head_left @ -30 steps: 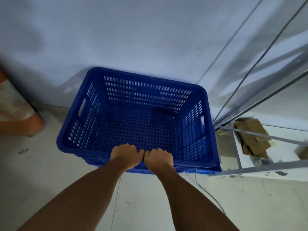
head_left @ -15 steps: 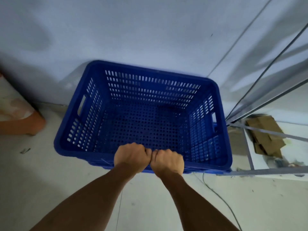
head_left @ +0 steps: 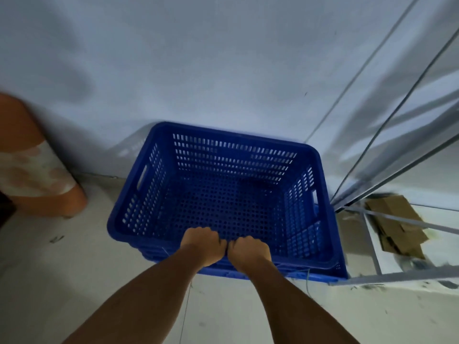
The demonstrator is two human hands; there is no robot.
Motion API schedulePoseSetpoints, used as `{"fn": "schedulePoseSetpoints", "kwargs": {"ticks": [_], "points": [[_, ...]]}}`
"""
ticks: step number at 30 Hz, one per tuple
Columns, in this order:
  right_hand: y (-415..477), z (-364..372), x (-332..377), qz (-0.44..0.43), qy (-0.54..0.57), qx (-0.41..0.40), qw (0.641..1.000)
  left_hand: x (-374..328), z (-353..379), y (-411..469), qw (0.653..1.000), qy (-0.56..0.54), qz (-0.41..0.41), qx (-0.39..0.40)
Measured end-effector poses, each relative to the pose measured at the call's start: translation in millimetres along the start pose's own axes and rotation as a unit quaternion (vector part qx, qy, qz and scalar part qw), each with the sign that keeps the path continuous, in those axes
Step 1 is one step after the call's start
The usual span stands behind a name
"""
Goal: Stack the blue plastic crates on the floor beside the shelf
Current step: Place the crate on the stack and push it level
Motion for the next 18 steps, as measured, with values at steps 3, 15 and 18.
{"fn": "schedulePoseSetpoints", "kwargs": {"ticks": [3, 15, 18], "points": [[5.1, 1.8, -4.4, -0.002, 0.016, -0.046, 0.999, -0.8, 6.3, 7.1, 1.0, -0.011, 0.01, 0.0], [10.8, -0.4, -15.9, 0.11, 0.069, -0.28, 0.951, -0.7, 0.8, 14.8, 1.0, 0.016, 0.002, -0.019], [13.6, 1.5, -11.4, 0.081, 0.035, -0.226, 0.97, -2.1, 0.0, 15.3, 0.999, 0.019, 0.003, -0.028]]}}
Point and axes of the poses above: each hand's wrist, its own y-axis towards the middle knuckle, its own z-axis out of the palm, x = y × z, the point moved 8 cm from there along y, towards the middle knuckle, and after that the axes turned 14 degrees about -y, right-handed, at the moved point
